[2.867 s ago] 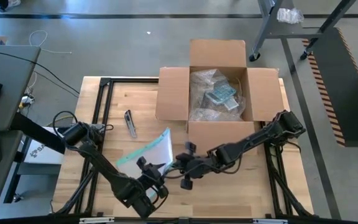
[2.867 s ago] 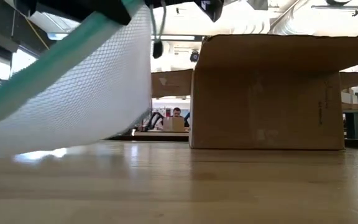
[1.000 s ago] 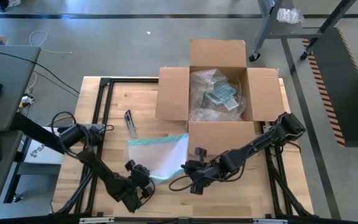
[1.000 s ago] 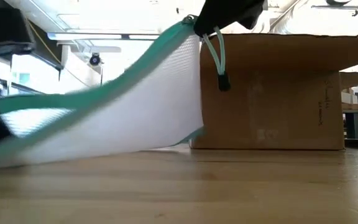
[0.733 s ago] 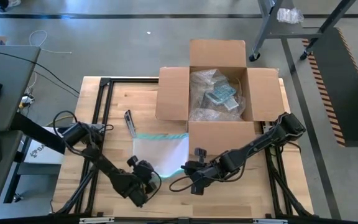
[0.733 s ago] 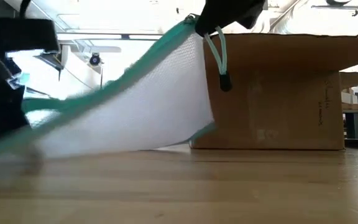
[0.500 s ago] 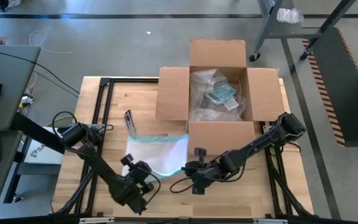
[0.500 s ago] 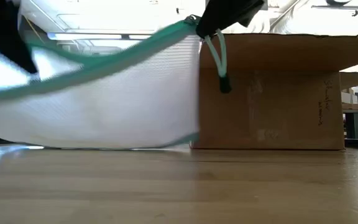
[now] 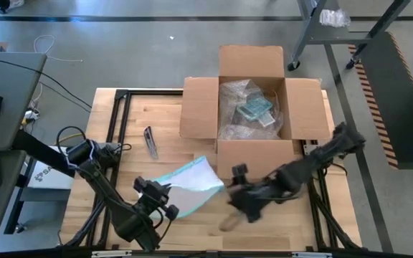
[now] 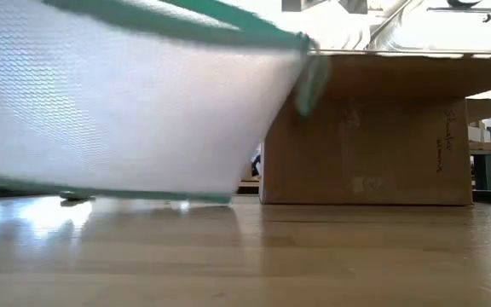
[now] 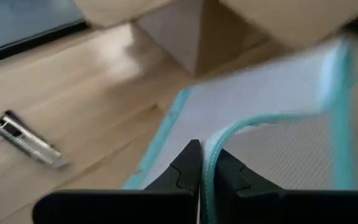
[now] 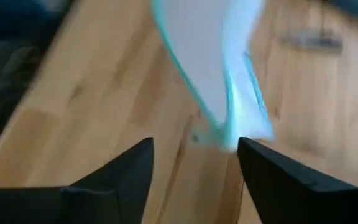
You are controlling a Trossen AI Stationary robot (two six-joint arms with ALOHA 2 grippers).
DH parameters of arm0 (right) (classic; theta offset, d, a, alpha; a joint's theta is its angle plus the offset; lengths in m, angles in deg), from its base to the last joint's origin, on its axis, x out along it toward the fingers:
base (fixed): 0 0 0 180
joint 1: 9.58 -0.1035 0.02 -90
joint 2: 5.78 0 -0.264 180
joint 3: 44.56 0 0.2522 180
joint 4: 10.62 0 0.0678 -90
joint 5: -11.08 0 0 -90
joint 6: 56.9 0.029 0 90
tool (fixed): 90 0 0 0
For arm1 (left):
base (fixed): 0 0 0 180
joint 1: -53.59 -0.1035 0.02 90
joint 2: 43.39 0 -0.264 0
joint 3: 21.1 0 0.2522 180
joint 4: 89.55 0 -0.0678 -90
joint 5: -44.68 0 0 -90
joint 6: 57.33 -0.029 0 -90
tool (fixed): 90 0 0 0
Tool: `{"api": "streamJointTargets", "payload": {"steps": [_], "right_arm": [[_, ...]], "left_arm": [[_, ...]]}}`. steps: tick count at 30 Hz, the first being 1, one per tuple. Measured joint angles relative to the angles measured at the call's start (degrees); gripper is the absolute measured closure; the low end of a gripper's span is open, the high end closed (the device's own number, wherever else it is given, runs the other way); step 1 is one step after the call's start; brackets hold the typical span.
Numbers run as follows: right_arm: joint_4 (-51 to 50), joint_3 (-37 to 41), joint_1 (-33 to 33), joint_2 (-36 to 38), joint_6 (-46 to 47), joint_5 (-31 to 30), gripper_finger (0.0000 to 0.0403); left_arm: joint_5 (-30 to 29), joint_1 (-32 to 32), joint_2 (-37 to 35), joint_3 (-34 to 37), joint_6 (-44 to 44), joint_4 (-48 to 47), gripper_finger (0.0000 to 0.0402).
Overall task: Unpack boxes
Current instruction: Open the white zip bag, then remove the top transparent bubble wrap from the cardboard box
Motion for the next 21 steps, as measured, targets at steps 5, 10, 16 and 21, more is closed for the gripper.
{"api": "streamJointTargets", "payload": {"steps": [5,10,16,21], "right_arm": [[-0.3,4.2,-0.6,10.2,-3.3,0.0,0.0173],[0.0,8.9,4.1,20.5,-1.5,-4.1,0.0186],[-2.5,11.5,19.5,26.6,5.0,-5.6,0.0188],[-1.3,17.8,38.2,25.6,-2.3,1.6,0.0188]], "left_arm": [[-5.5,1.1,0.0,1.1,7.4,0.2,0.0401],[-0.4,1.0,-2.2,4.4,10.1,1.3,0.0401],[4.7,3.0,-7.7,7.9,9.6,5.6,0.0402],[3.8,4.4,-11.5,13.5,11.7,10.5,0.0402]]}}
